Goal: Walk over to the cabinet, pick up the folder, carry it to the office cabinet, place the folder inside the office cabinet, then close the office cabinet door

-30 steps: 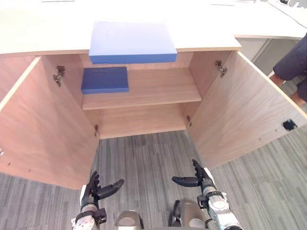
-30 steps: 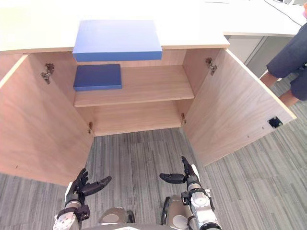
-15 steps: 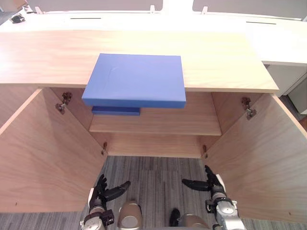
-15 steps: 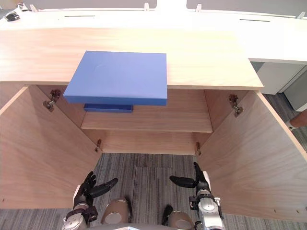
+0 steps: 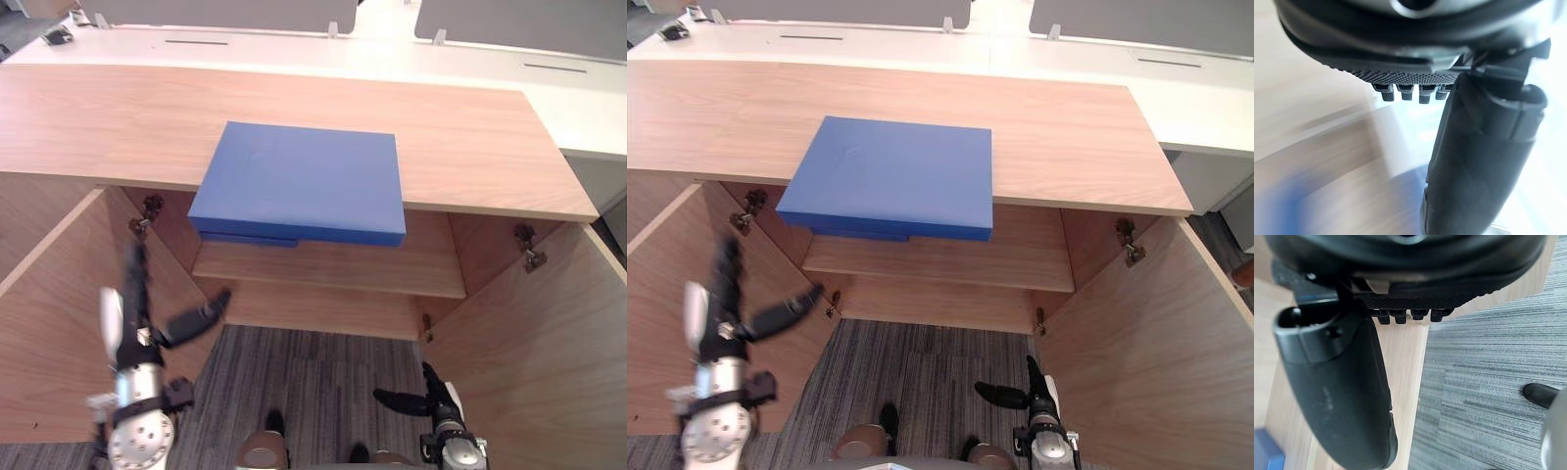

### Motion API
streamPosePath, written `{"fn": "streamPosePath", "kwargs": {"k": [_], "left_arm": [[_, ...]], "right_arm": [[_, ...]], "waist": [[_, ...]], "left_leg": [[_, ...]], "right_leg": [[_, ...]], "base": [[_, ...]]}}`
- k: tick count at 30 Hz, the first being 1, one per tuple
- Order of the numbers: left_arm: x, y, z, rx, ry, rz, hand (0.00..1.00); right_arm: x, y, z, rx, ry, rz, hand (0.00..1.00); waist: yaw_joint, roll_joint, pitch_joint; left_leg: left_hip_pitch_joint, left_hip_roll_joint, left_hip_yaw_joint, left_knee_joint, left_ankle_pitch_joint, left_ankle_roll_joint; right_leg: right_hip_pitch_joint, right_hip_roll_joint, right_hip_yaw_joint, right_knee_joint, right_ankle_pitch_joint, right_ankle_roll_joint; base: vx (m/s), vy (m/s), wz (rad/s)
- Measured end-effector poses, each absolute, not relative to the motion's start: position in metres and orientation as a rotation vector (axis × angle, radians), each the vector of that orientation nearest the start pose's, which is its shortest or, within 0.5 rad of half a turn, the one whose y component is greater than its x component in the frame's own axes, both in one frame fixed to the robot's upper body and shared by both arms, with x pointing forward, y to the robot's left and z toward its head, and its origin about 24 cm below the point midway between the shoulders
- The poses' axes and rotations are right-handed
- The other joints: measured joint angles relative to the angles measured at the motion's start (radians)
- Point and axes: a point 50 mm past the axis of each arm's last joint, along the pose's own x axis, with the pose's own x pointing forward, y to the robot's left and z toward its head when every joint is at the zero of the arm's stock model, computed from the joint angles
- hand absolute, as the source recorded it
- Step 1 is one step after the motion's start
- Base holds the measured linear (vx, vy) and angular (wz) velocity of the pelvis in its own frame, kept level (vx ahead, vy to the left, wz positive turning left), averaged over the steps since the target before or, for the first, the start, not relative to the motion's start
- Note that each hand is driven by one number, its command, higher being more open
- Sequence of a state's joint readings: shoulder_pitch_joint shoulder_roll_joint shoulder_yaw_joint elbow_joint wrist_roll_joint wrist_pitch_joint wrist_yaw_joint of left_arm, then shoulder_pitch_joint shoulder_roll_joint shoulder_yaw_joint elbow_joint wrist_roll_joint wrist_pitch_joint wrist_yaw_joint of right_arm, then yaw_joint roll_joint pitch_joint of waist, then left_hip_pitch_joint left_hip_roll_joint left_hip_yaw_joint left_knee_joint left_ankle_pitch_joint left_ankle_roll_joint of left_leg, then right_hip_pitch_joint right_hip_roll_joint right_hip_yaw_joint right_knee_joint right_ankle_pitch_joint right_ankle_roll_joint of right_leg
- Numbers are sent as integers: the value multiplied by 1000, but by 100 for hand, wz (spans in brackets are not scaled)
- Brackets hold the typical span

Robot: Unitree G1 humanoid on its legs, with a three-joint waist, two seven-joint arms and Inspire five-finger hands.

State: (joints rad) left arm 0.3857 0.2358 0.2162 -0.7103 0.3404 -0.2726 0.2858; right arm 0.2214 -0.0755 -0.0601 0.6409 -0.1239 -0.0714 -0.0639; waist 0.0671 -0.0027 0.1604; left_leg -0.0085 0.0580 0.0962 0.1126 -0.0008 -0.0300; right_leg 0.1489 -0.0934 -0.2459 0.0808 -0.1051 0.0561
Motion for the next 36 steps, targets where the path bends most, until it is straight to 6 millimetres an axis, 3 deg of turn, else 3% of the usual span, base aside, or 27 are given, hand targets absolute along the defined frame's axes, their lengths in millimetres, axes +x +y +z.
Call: {"fn": "streamPosePath", "kwargs": {"k": [1, 4, 7, 10, 14, 22, 32, 33, 36], "left_arm": [[148, 204, 180, 652, -783, 363, 100], [148, 197, 179, 652, -810, 319, 100], [155, 205, 158, 661, -676, 325, 100], [157, 214, 135, 647, -515, 359, 100], [158, 215, 131, 663, -478, 340, 100], [166, 203, 131, 817, -492, 226, 100], [197, 193, 98, 1055, -372, 128, 100], [202, 192, 97, 1074, -374, 127, 0], [212, 194, 95, 1148, -364, 144, 0]], "right_arm": [[129, -197, -121, -188, 772, -132, 100], [136, -195, -119, -191, 747, -123, 100], [134, -196, -119, -191, 750, -124, 100], [130, -196, -122, -189, 768, -125, 100], [129, -195, -123, -186, 774, -126, 100], [128, -193, -123, -177, 778, -106, 100], [120, -193, -130, -208, 823, -73, 100], [120, -193, -130, -209, 824, -73, 100], [120, -194, -130, -209, 824, -71, 100]], "waist": [[-8, 7, -15], [-13, 27, -28], [-12, 22, -29], [-13, -2, -23], [-16, -24, -26], [-28, -21, -29], [-50, -2, -48], [-52, -1, -49], [-54, -2, -51]], "left_leg": [[6, -4, 2, -3, -1, 2], [29, -3, 29, -20, -2, 4], [40, -1, 38, -53, 0, 2], [63, -5, 45, -125, 43, 10], [68, -8, 49, -148, 69, 10], [107, -23, 57, -202, 89, 18], [111, -19, 84, -206, 89, 17], [111, -17, 86, -206, 89, 17], [115, -14, 92, -206, 89, 17]], "right_leg": [[4, -1, 8, -2, 4, 5], [9, -3, 41, -11, 13, 7], [6, -3, 52, -18, 18, 4], [-15, -4, 60, -18, 17, 2], [-21, -4, 63, -18, 24, 2], [-9, -10, 72, -19, 24, 2], [-12, -4, 101, -32, 31, 5], [-12, -3, 103, -33, 32, 4], [-13, 0, 109, -34, 33, 1]], "base": [[38, 26, -12], [-4, 22, -24], [-78, -1, -11], [-56, -5, -5], [3, 0, -2], [-6, 3, -1], [-7, -4, -8], [1, -19, -6], [-6, -15, -6]]}}
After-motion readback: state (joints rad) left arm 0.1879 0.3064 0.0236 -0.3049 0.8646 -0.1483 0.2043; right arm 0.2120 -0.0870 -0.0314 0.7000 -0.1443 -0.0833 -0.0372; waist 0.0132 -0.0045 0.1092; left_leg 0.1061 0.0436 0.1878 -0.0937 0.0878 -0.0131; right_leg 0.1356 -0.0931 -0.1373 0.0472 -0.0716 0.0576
